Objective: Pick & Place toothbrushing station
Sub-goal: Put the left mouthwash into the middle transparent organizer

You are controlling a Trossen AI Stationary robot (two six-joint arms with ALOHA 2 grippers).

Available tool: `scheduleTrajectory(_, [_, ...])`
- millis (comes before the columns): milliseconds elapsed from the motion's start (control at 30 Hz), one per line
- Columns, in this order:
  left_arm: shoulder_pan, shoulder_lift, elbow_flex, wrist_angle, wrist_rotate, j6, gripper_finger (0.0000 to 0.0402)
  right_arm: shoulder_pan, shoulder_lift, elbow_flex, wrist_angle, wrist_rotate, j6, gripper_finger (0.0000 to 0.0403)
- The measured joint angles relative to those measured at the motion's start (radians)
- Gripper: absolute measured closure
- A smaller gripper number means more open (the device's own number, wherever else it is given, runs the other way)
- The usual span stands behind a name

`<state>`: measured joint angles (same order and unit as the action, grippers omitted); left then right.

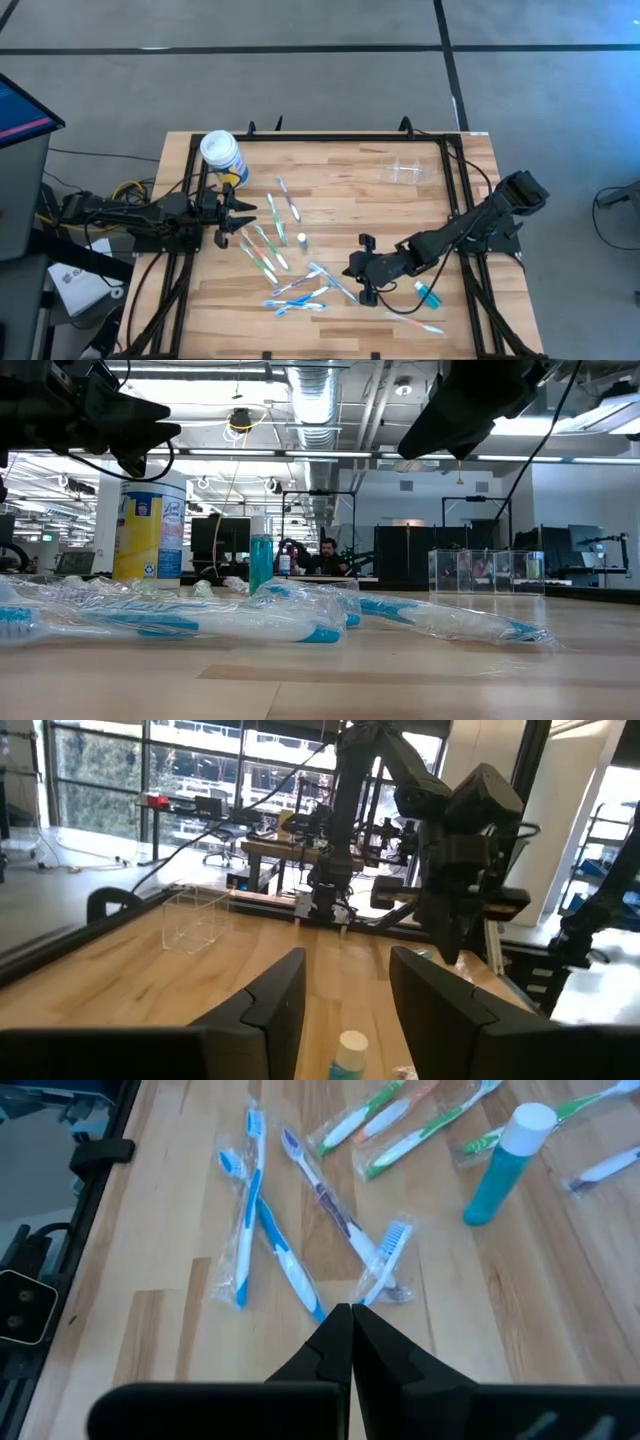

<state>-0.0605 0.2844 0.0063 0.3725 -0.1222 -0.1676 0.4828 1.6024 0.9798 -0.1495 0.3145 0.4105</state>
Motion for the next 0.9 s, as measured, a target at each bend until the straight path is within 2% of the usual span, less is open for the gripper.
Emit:
scheduleTrajectory(200, [-0.001, 0.036, 0.0, 0.005, 0.063, -0.012, 0.0262, -0.001, 0.0, 0.0, 0.007, 0.001, -0.003, 0.0401])
scheduleTrajectory(400, [-0.024, 0.148, 0.0, 0.018, 0.096, -0.025, 0.0262, -0.001, 0.0, 0.0, 0.007, 0.001, -0.003, 0.0402])
scheduleTrajectory(733, [-0.094, 0.454, 0.001, 0.316, 0.095, 0.01, 0.0262, -0.001, 0.0, 0.0, 0.007, 0.005, -0.003, 0.0402])
scheduleTrajectory(900, [-0.114, 0.635, 0.08, 0.351, 0.084, 0.011, 0.0262, -0.003, 0.0, 0.0, 0.008, 0.005, -0.003, 0.0402])
